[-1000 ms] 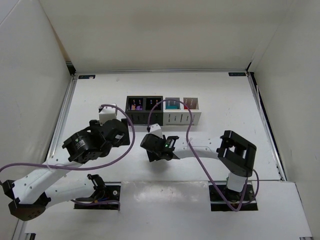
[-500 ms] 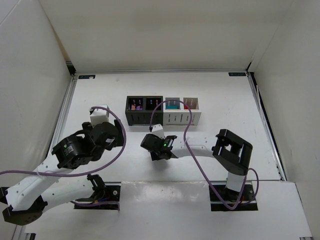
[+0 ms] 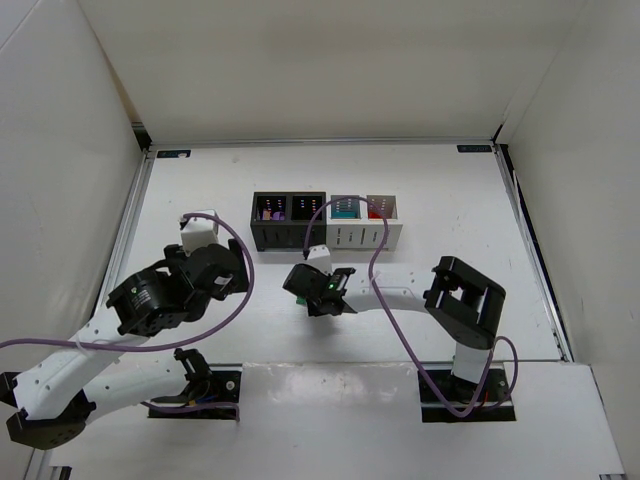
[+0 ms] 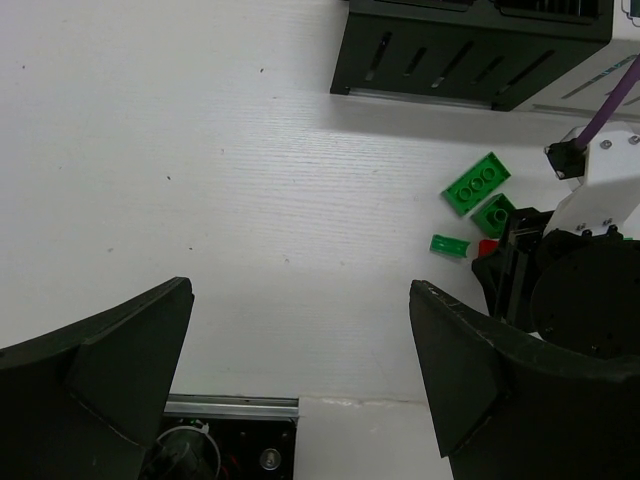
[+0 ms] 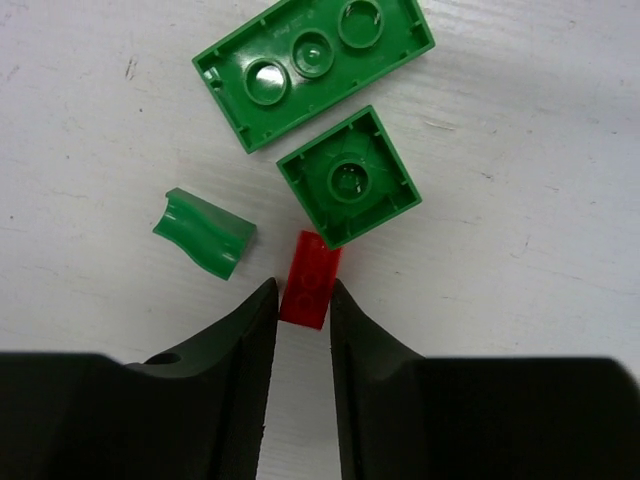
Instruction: Sort the legos into containers by color
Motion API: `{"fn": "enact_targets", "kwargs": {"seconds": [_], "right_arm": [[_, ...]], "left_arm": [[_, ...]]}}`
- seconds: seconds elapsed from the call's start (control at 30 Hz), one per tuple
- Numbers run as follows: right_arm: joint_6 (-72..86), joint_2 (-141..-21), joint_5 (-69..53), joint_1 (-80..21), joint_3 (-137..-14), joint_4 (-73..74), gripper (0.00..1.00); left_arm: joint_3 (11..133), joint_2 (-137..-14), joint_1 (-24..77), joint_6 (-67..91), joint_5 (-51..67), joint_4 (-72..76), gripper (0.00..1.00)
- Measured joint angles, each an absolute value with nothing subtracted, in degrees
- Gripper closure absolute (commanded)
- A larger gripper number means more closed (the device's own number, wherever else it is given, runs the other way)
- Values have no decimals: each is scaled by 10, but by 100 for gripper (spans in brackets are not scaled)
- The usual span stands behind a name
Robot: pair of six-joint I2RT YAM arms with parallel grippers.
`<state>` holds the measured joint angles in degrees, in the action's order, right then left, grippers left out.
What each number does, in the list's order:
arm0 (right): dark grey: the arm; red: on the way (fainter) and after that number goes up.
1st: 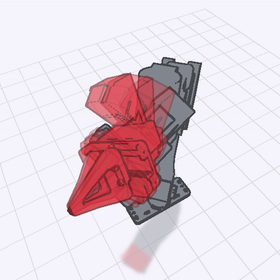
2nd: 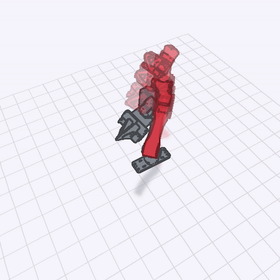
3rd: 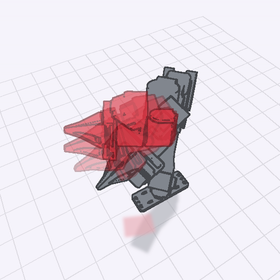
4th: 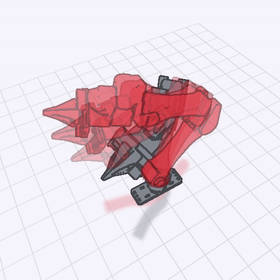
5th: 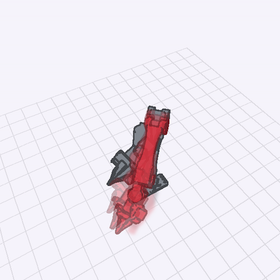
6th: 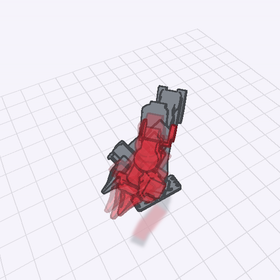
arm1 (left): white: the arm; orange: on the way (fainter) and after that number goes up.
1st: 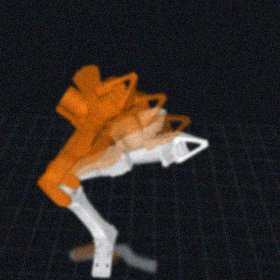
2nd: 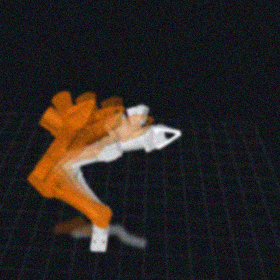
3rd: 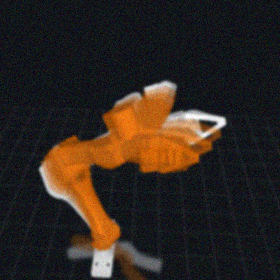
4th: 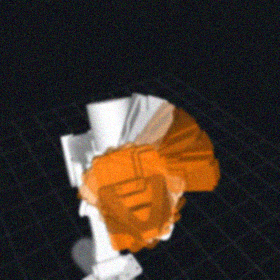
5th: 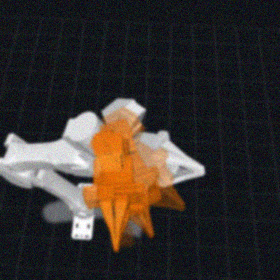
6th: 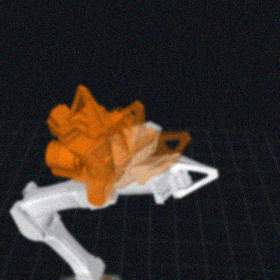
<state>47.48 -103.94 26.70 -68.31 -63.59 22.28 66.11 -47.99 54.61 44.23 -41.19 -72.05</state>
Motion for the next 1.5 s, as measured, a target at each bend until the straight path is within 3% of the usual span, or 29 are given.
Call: {"fn": "enact_targets", "kwargs": {"seconds": [0.1,0.37,0.6,0.7,0.87,1.0,1.07,1.2,1.3,1.5], "right_arm": [[476,-1039,269,-683,-636,223,78],[480,-1020,290,-711,-635,256,83],[458,-863,321,-703,-640,305,83],[422,-802,332,-657,-653,314,86],[341,-757,302,-494,-659,299,86],[287,-771,253,-383,-672,291,86],[266,-790,231,-354,-691,287,81],[237,-843,181,-313,-733,267,85],[224,-882,161,-290,-754,256,77],[213,-931,131,-266,-781,257,41]], "left_arm": [[661,-481,546,444,-412,-721,0],[661,-487,546,444,-412,-720,0],[660,-521,546,433,-411,-696,0],[655,-529,546,425,-410,-672,0],[650,-560,535,410,-389,-638,0],[644,-615,509,397,-331,-610,0],[641,-646,499,389,-303,-600,0],[637,-694,493,377,-253,-576,0],[633,-712,492,371,-223,-563,0],[625,-721,488,367,-180,-541,0]]}}
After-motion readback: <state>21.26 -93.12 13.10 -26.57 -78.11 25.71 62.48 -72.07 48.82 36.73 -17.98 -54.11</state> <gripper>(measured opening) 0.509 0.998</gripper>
